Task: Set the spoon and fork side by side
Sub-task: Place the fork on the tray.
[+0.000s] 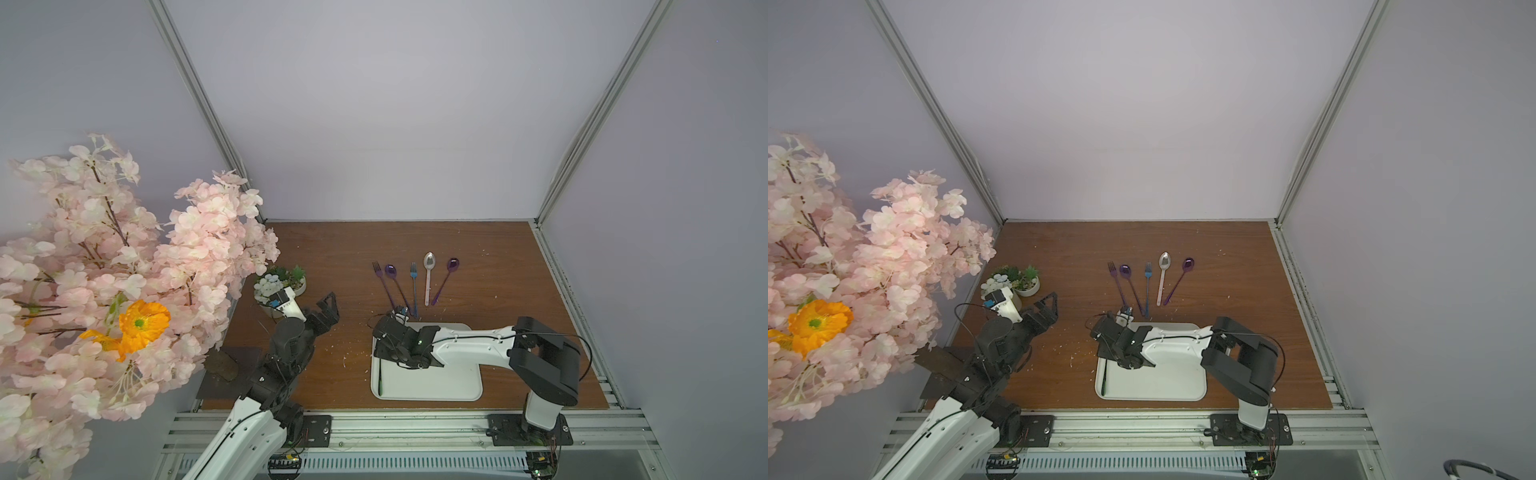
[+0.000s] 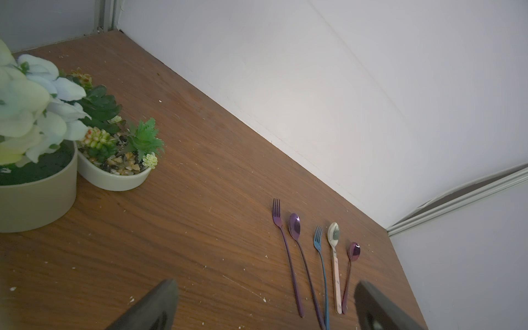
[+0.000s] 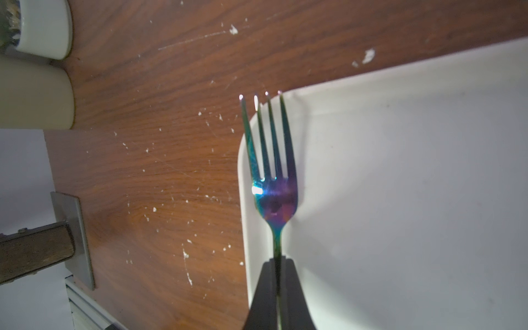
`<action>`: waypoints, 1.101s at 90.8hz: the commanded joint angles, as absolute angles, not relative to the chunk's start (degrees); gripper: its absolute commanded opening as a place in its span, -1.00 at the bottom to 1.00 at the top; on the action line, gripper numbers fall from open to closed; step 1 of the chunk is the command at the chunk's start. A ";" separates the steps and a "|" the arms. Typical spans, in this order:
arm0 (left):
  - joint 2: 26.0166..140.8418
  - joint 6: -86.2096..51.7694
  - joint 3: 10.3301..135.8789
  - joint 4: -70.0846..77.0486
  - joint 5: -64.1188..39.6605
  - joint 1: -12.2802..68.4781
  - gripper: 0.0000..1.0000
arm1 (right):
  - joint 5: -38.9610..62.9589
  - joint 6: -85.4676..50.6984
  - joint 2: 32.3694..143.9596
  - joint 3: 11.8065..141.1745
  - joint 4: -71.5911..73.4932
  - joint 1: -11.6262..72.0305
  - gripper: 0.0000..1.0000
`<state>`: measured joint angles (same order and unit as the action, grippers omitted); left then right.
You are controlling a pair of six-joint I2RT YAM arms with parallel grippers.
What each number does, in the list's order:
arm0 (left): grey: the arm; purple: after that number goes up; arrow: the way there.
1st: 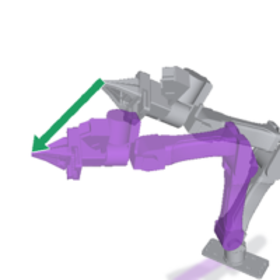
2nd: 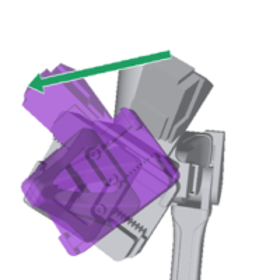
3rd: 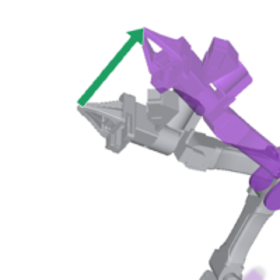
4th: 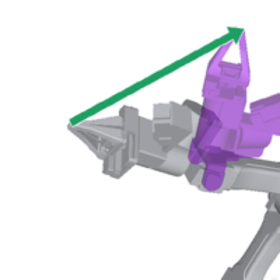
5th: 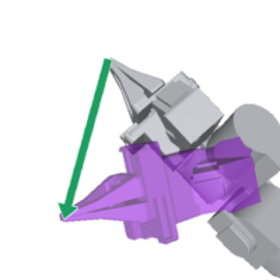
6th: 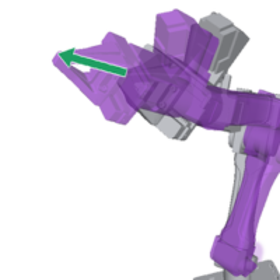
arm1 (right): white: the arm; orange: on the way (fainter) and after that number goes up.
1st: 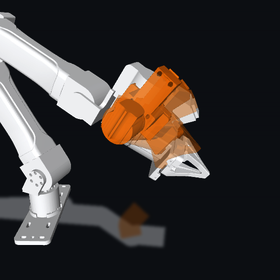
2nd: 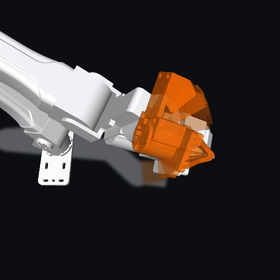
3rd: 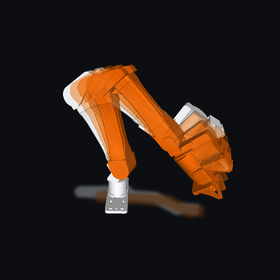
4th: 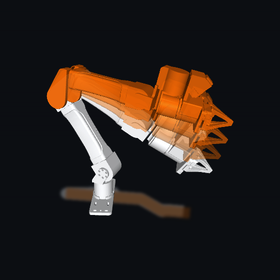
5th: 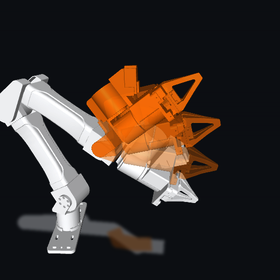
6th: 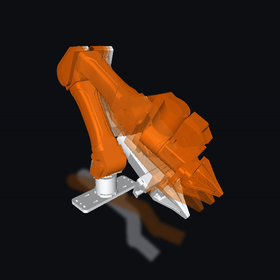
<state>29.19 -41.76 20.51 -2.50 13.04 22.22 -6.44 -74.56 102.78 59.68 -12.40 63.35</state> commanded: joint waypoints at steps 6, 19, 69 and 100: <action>28.74 -41.86 19.66 -2.11 12.74 21.80 0.97 | -8.06 -74.04 104.19 60.82 -13.07 62.99 -1.00; 28.90 -41.82 19.62 -2.11 12.82 21.80 0.97 | -8.96 -73.64 104.12 60.97 -13.10 62.71 -1.00; 28.97 -41.94 19.52 -2.20 12.74 21.80 0.97 | -8.22 -73.32 104.69 61.17 -13.32 62.32 -0.52; 29.33 -41.85 19.86 -2.47 13.36 21.80 0.97 | -11.91 -67.39 98.58 64.89 -23.27 62.13 -0.12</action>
